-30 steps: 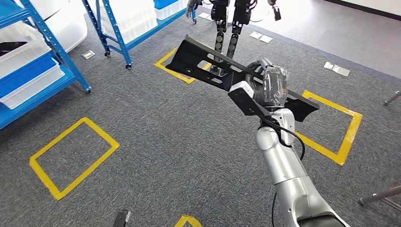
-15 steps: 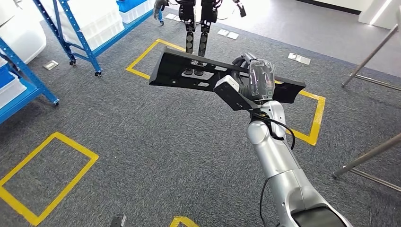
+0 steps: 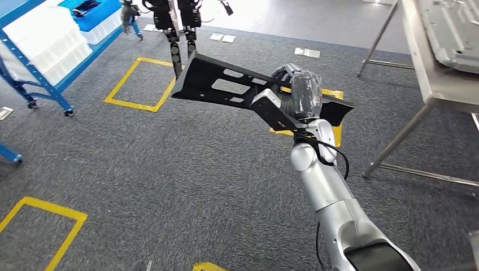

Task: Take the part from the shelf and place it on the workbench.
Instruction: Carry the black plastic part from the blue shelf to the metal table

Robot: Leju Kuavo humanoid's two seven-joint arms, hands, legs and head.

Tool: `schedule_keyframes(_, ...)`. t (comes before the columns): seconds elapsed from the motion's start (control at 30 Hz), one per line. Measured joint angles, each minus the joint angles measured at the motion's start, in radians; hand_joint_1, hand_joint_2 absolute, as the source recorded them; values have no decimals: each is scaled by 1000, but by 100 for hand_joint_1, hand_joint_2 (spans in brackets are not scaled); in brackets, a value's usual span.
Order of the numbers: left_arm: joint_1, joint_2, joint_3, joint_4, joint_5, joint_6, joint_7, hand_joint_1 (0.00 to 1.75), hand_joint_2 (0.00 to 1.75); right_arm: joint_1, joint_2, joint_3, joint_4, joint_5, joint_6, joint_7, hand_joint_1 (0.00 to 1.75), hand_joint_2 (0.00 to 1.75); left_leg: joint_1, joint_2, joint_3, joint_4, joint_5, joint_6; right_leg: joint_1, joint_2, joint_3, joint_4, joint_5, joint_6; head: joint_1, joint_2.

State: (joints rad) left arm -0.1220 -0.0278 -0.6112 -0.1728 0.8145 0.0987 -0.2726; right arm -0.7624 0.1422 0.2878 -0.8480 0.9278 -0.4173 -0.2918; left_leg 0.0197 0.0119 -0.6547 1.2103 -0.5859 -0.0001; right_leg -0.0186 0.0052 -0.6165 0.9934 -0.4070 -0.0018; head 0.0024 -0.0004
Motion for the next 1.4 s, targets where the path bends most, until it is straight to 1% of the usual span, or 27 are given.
schedule_keyframes(0.03, 2, 0, 0, 0, 0, 2, 0, 0, 175, 0, 2, 2, 4, 2, 0, -1, 175, 175, 0, -10, -30, 59, -21, 0, 2, 16, 0, 0, 0, -1, -2, 0)
schedule_keyframes(0.07, 4, 0, 0, 0, 0, 4, -2, 0, 175, 0, 3, 3, 8, 4, 1, -1, 175, 175, 0, -14, -48, 88, -23, 0, 3, 32, 0, 1, 1, -2, -2, 0)
schedule_keyframes(0.1, 5, 0, 0, 0, 0, 5, -4, 0, 175, 0, 3, 4, 12, 7, 0, -2, 175, 175, 0, -16, -49, 79, -5, 2, 4, 47, 0, 2, 1, -2, -2, 0)
schedule_keyframes(0.13, 6, 0, 0, 0, 0, 7, -7, 0, 175, -2, 2, 5, 16, 9, 0, -2, 175, 175, 1, -21, -30, 32, 29, 5, 5, 62, 0, 3, 1, -2, -2, 0)
schedule_keyframes(0.2, 7, 1, 0, 1, 0, 7, -14, 0, 175, -10, 2, 9, 22, 16, -1, -2, 175, 175, 4, -59, 28, -101, 98, 10, 7, 89, -3, 10, 1, -1, -2, 0)
schedule_keyframes(0.27, 10, 2, 0, 1, 1, 7, -19, 0, 175, -26, 2, 15, 28, 24, -1, 2, 175, 175, 5, -90, 59, -172, 122, 13, 8, 112, -11, 16, 3, 7, 0, 0)
schedule_keyframes(0.37, 17, 1, 0, 1, 2, 6, -24, 0, 175, -43, 0, 22, 34, 34, 1, 12, 175, 175, -4, -74, 62, -178, 122, 20, 3, 139, -22, 10, 12, 23, -1, 0)
schedule_keyframes(0.5, 18, 0, 0, 1, 3, 6, -25, 0, 175, -46, -2, 22, 36, 36, 2, 15, 175, 175, -4, -65, 64, -182, 125, 26, 5, 145, -26, 8, 15, 28, 0, 0)
schedule_keyframes(0.53, 18, 0, 0, 1, 3, 6, -25, 0, 175, -48, -4, 23, 37, 38, 2, 17, 175, 175, -2, -60, 64, -185, 129, 29, 5, 136, -29, 12, 13, 29, 1, 0)
schedule_keyframes(0.57, 18, -1, 0, 1, 3, 6, -27, 0, 175, -55, -7, 24, 38, 41, 3, 21, 175, 175, -1, -50, 64, -189, 132, 35, 7, 108, -44, 38, -1, 27, 3, 0)
schedule_keyframes(0.63, 28, -3, 1, 2, 4, 4, -33, 0, 175, -84, -16, 29, 45, 54, 11, 40, 175, 175, -3, -4, 64, -194, 137, 44, 6, 39, -122, 200, -64, 27, 8, 0)
schedule_keyframes(0.67, 34, -4, 1, 2, 4, 2, -35, 0, 175, -98, -22, 31, 48, 62, 16, 51, 175, 175, -6, 19, 63, -195, 137, 46, 6, 11, -146, 255, -85, 30, 10, 0)
schedule_keyframes(0.7, 39, -4, 1, 2, 4, 0, -36, 0, 175, -108, -28, 33, 49, 69, 22, 61, 175, 175, -7, 42, 63, -194, 136, 45, 3, -1, -145, 265, -86, 37, 11, 0)
schedule_keyframes(0.77, 39, -5, 1, 2, 3, -1, -38, 0, 175, -116, -36, 33, 46, 79, 29, 74, 175, 175, -10, 65, 64, -194, 133, 40, 3, -43, -59, 117, -43, 47, 12, 0)
schedule_keyframes(0.8, 39, -6, 1, 2, 2, -2, -39, 0, 175, -121, -38, 34, 42, 85, 32, 79, 175, 175, -13, 75, 65, -193, 130, 35, 5, -63, -26, 59, -27, 46, 11, 0)
schedule_keyframes(0.83, 40, -5, 1, 2, 2, -2, -40, 0, 175, -125, -41, 34, 38, 91, 34, 84, 175, 175, -16, 85, 67, -192, 128, 30, 9, -75, -9, 27, -19, 43, 10, 0)
schedule_keyframes(0.87, 40, -6, 1, 3, 1, -2, -41, 0, 175, -128, -45, 34, 35, 97, 35, 90, 175, 175, -18, 95, 69, -191, 126, 26, 12, -75, -6, 18, -16, 38, 9, 0)
schedule_keyframes(0.93, 40, -8, 1, 3, 0, -3, -41, 0, 175, -131, -57, 32, 29, 112, 36, 102, 175, 175, -13, 104, 72, -188, 119, 16, 8, -49, -8, 17, -10, 29, 8, 0)
schedule_keyframes(1.0, 40, -10, 0, 3, -4, -3, -42, 0, 175, -133, -64, 26, 16, 134, 37, 115, 175, 175, -4, 61, 57, -148, 87, 8, 1, -24, -7, 15, -6, 17, 6, 0)
schedule_keyframes(1.07, 44, -10, -1, 3, -10, -2, -43, 0, 175, -133, -66, 21, 5, 158, 37, 126, 175, 175, 0, 4, 3, -30, 23, 5, 2, 1, -8, 15, -5, 6, 4, 0)
schedule_keyframes(1.13, 48, -10, -2, 3, -15, -1, -43, 0, 175, -129, -69, 17, 0, 169, 37, 133, 175, 175, 0, -12, -58, 89, -18, 6, 6, 31, -8, 15, -3, 1, 3, 0)
schedule_keyframes(1.17, 49, -10, -3, 3, -17, 0, -43, 0, 175, -127, -71, 15, -2, 171, 37, 135, 175, 175, 0, -13, -69, 102, -11, 8, 7, 46, -8, 15, -3, 1, 4, 0)
schedule_keyframes(1.2, 50, -10, -3, 3, -18, 0, -43, 0, 175, -125, -74, 13, -5, 172, 37, 136, 175, 175, 0, -17, -59, 74, 16, 12, 9, 61, -8, 16, -2, 0, 4, 0)
schedule_keyframes(1.23, 50, -10, -3, 3, -18, 0, -43, 0, 175, -125, -75, 10, -8, 172, 37, 136, 175, 175, 0, -26, -32, 13, 55, 16, 9, 75, -7, 17, -1, 0, 4, 0)
schedule_keyframes(1.3, 50, -9, -3, 3, -18, 0, -44, 0, 175, -125, -78, 6, -14, 173, 37, 137, 175, 175, 1, -63, 30, -118, 110, 23, 10, 101, -9, 20, 0, 3, 4, 0)
schedule_keyframes(1.37, 49, -8, -3, 4, -19, 0, -44, 0, 175, -125, -80, 2, -19, 174, 37, 137, 175, 175, -3, -77, 56, -170, 120, 27, 10, 121, -15, 20, 4, 11, 4, 0)
schedule_keyframes(1.4, 49, -8, -3, 4, -19, 0, -45, 0, 175, -125, -83, 1, -21, 176, 38, 137, 175, 175, -7, -67, 58, -173, 122, 28, 9, 131, -19, 18, 8, 16, 4, 0)
